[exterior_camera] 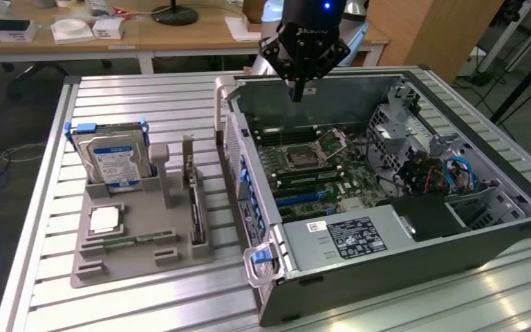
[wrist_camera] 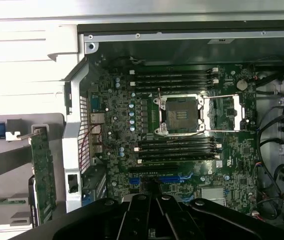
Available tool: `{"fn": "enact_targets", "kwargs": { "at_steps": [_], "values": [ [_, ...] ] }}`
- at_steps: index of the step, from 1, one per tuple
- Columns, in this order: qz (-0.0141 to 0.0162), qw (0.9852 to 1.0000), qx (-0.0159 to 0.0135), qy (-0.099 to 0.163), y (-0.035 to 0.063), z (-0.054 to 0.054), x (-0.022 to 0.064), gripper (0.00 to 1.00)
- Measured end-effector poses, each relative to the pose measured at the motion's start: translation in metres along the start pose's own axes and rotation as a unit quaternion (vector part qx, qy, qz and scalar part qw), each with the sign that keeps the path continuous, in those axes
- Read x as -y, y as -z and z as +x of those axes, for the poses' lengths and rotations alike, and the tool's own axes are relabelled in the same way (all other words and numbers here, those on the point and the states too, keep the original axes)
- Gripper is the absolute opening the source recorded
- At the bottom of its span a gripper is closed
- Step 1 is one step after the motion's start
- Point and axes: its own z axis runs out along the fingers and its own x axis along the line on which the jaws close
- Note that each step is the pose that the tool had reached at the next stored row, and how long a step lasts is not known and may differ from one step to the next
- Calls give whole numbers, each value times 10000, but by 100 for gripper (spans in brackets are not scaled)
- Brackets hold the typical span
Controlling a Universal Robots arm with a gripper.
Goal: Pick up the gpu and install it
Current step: 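Reach for the gpu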
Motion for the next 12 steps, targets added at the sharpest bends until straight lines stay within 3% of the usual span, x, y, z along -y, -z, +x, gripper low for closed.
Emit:
{"fn": "enact_targets", "kwargs": {
  "at_steps": [12],
  "values": [
    [0,10000,0,0,2,95,7,11]
  ]
}}
